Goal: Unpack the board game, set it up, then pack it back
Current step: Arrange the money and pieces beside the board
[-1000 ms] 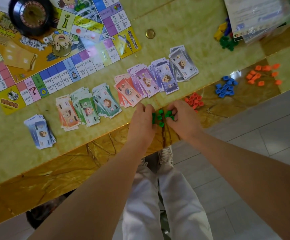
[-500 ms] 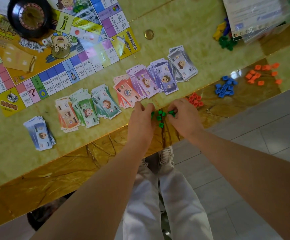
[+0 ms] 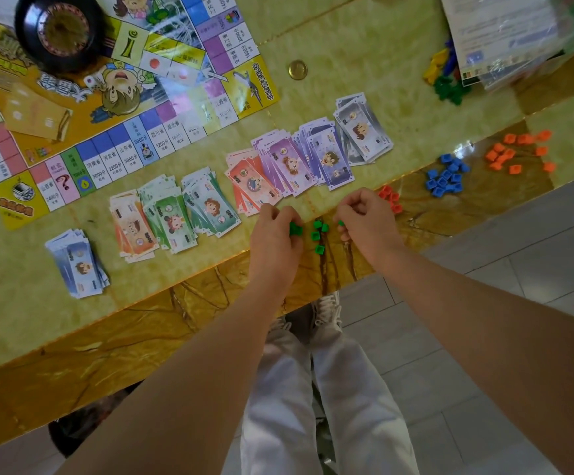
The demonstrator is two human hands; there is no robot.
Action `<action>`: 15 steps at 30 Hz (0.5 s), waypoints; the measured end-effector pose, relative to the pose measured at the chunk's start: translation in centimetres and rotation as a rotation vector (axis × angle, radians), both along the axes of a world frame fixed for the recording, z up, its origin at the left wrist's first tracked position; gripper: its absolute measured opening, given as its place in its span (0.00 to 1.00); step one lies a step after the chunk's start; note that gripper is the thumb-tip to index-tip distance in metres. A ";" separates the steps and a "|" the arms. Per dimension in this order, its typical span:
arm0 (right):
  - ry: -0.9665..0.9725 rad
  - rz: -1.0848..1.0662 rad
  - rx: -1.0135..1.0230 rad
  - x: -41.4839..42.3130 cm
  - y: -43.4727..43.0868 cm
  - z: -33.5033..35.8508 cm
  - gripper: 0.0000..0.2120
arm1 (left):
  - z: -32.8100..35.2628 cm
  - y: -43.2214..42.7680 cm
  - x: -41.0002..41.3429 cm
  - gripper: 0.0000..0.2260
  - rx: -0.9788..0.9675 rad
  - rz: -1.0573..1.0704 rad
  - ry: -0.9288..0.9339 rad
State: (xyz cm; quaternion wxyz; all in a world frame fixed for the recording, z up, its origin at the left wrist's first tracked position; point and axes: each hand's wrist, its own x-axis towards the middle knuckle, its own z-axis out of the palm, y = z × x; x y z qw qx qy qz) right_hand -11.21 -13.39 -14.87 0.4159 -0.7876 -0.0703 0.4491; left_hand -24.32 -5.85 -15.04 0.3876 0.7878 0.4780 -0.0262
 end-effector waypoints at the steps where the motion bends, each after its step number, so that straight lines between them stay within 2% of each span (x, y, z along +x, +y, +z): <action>1: 0.024 -0.011 0.003 0.0 0.1 0.1 0.05 | -0.1 0.0 0.0 0.08 -0.020 0.033 -0.013; 6: 0.135 -0.052 -0.008 0.0 0.6 0.3 0.14 | -0.1 0.5 0.2 0.09 -0.145 0.228 -0.075; 9: 0.134 -0.021 -0.037 0.0 0.7 0.2 0.14 | -0.2 1.1 -0.1 0.07 -0.266 0.334 -0.158; 15: -0.192 0.339 -0.072 -0.7 0.1 0.2 0.02 | 1.0 2.0 0.0 0.10 -0.684 0.684 -0.332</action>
